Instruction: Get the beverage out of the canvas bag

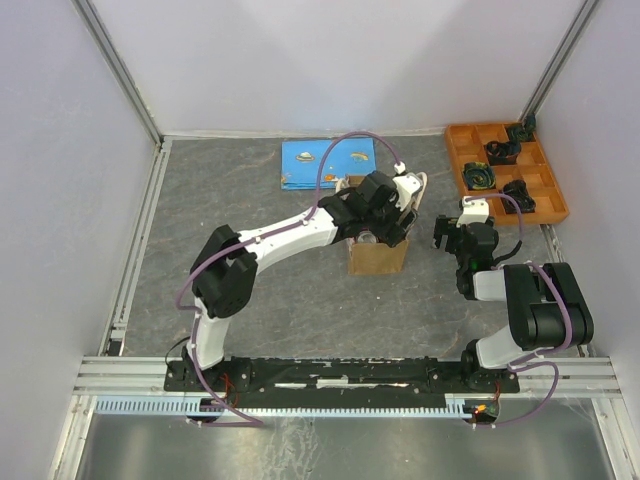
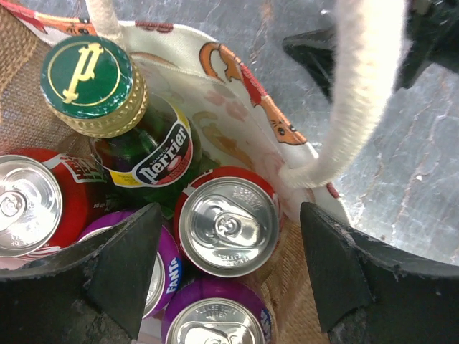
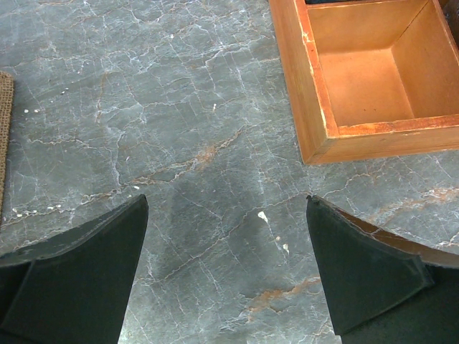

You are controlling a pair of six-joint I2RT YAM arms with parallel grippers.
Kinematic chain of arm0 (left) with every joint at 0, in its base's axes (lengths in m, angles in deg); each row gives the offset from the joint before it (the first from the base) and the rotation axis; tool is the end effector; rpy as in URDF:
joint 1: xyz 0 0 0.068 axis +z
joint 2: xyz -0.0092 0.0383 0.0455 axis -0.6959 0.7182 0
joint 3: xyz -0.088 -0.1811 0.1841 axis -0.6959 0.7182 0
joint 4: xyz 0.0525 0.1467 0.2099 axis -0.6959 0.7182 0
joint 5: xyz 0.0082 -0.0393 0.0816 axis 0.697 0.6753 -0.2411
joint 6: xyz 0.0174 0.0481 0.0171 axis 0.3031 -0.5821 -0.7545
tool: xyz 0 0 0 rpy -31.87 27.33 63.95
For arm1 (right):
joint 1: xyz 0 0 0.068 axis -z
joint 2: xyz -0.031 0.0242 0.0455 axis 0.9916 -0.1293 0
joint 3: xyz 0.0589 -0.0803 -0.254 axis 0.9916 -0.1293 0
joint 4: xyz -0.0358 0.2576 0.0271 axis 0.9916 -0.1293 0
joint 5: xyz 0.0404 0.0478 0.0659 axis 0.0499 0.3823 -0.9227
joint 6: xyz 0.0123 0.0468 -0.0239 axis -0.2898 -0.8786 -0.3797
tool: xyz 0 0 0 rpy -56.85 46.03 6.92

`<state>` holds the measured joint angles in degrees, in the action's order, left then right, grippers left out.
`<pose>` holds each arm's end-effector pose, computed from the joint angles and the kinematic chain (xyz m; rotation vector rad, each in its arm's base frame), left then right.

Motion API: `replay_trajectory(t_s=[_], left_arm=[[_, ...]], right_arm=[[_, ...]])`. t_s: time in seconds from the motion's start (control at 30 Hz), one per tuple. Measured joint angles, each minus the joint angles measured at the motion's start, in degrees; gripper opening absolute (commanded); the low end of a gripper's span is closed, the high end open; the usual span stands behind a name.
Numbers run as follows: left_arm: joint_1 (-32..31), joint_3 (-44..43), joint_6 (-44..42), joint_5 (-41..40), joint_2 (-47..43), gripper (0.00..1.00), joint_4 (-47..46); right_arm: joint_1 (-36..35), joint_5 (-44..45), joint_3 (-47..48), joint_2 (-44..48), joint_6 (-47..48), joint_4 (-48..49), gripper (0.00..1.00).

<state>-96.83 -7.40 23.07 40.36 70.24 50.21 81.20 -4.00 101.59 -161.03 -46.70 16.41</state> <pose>0.2824 -0.3725 0.2593 1.0160 2.0295 -0.5291 0.2589 0.0025 0.1368 0.1079 1.9212 -0.0425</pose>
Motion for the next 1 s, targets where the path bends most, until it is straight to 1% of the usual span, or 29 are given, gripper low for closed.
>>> replay_trajectory(t_s=[0.13,0.33,0.8,0.87,0.9,0.93,1.0], left_arm=[[0.0,-1.0,-0.6,-1.1,1.7,0.79,0.8],[0.0,-1.2,-0.9,-1.5,1.8,0.73,1.3],[0.0,-2.4,-0.9,-1.3,3.1,0.72,2.6],[0.0,-2.4,-0.9,-1.3,3.2,0.68,2.6],[0.0,-2.4,-0.9,-1.2,3.2,0.62,2.5],[0.0,-2.4,-0.9,-1.1,3.3,0.59,2.5],[0.0,-2.4,-0.9,-0.9,3.3,0.56,2.4]], right_arm=[[0.0,0.0,0.0,0.0,0.0,0.0,0.99],[0.0,0.0,0.0,0.0,0.0,0.0,0.99],[0.0,0.0,0.0,0.0,0.0,0.0,0.99],[0.0,0.0,0.0,0.0,0.0,0.0,0.99],[0.0,0.0,0.0,0.0,0.0,0.0,0.99],[0.0,0.0,0.0,0.0,0.0,0.0,0.99],[0.0,0.0,0.0,0.0,0.0,0.0,0.99]])
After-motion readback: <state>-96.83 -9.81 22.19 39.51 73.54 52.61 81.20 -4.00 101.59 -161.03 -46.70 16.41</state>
